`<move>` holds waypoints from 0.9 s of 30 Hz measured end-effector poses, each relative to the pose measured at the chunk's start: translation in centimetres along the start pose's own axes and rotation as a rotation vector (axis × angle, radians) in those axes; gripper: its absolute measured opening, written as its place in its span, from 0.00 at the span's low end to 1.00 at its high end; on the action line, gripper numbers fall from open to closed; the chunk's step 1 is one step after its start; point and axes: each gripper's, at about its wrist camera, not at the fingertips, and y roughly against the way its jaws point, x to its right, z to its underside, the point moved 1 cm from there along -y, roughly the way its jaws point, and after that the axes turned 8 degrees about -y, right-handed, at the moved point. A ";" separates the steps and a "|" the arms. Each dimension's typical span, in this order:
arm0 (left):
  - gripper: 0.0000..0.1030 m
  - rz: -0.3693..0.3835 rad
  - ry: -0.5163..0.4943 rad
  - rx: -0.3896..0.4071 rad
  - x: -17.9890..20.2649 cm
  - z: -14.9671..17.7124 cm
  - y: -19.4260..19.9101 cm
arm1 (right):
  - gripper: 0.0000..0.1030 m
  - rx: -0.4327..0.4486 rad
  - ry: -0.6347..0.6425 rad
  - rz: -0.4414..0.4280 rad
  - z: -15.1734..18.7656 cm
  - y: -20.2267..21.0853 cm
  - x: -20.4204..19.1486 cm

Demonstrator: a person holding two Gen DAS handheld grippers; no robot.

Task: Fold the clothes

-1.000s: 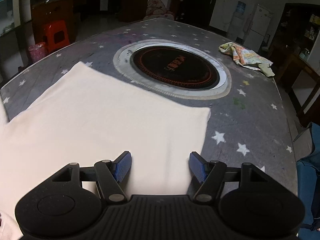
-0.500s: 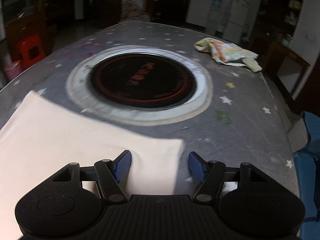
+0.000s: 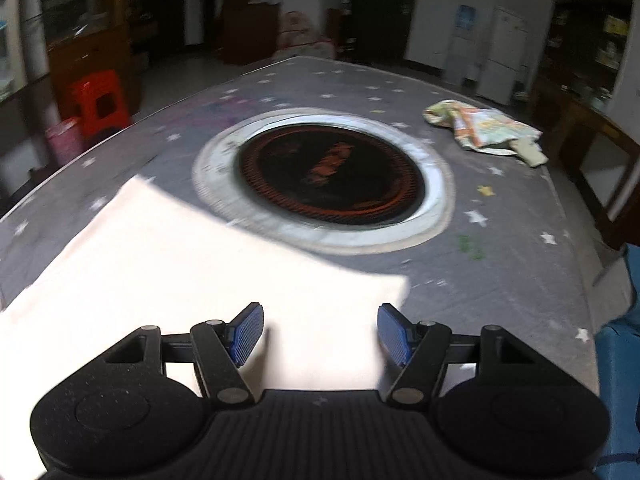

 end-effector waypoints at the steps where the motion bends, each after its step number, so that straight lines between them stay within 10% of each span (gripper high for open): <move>1: 0.19 0.069 -0.010 0.006 1.4 -0.3 -0.1 | 0.62 -0.006 0.010 -0.010 0.3 0.1 -0.4; 5: 0.18 0.323 -0.021 -0.003 6.1 -1.1 -1.2 | 0.62 -0.029 0.018 -0.043 1.5 0.3 -1.4; 10: 0.18 0.464 -0.081 -0.034 10.4 -1.5 -3.5 | 0.62 -0.045 0.001 -0.064 2.6 0.5 -1.5; 27: 0.17 0.380 -0.058 -0.130 8.8 -0.7 -7.3 | 0.63 -0.033 -0.105 -0.028 2.5 -0.3 1.5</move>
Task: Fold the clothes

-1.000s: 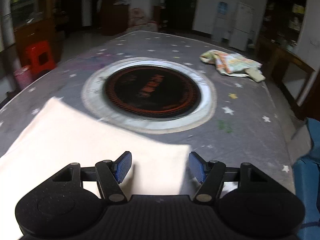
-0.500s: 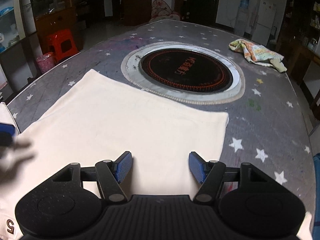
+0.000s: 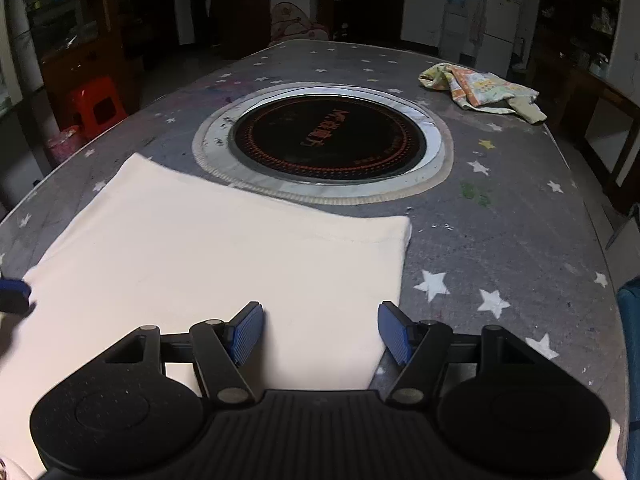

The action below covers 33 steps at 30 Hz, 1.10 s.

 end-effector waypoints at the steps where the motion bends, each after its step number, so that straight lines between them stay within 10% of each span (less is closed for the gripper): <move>1: 0.17 0.000 0.003 0.001 -0.1 0.0 0.0 | 0.63 0.001 -0.007 0.001 -0.1 0.0 0.0; 13: 0.42 -0.030 -0.067 0.034 2.2 -0.3 0.7 | 0.63 -0.003 0.065 -0.039 1.9 4.4 -0.4; 33: 0.46 0.071 -0.317 0.009 10.4 3.7 0.7 | 0.60 0.056 0.040 0.044 8.2 9.4 1.1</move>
